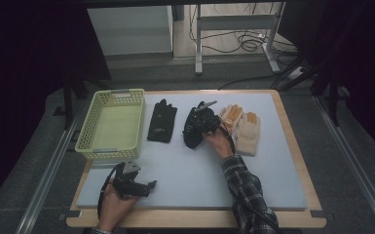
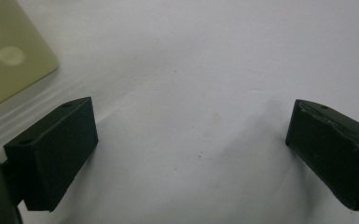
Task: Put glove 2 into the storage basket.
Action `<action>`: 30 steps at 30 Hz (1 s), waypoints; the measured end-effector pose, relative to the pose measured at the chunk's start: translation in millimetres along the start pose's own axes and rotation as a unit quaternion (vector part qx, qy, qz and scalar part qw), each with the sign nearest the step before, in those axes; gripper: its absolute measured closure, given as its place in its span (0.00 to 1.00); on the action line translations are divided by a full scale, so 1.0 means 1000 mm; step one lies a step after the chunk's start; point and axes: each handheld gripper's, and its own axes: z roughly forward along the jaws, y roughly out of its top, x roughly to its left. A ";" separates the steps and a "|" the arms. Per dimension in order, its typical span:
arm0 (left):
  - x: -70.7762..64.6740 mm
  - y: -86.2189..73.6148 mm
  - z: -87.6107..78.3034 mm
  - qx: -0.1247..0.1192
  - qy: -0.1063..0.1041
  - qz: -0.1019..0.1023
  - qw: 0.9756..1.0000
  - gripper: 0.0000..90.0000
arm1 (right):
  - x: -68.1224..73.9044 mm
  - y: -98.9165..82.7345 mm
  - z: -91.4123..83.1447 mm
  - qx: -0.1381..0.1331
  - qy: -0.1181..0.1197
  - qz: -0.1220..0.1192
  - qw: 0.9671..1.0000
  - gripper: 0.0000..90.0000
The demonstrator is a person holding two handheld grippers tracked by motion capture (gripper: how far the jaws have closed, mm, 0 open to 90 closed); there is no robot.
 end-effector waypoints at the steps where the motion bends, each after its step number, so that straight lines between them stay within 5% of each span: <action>1: 0.000 0.000 0.000 0.000 0.000 0.000 1.000 0.03 | 0.001 0.000 -0.004 -0.002 0.005 -0.002 1.000 0.89; 10: 0.000 0.000 0.000 0.001 0.000 0.000 1.000 0.03 | 0.033 -0.007 -0.052 -0.021 0.048 -0.038 0.998 0.88; 16: 0.000 0.000 0.000 0.000 0.001 0.001 1.000 0.03 | 0.061 -0.024 -0.076 -0.018 0.067 -0.042 0.997 0.88; 24: 0.000 0.000 0.000 -0.001 0.001 0.001 1.000 0.03 | 0.085 -0.056 -0.084 -0.022 0.067 -0.029 0.997 0.87; 30: 0.000 0.000 0.000 -0.001 0.001 0.000 1.000 0.03 | 0.088 -0.072 -0.074 -0.021 0.070 -0.018 0.997 0.86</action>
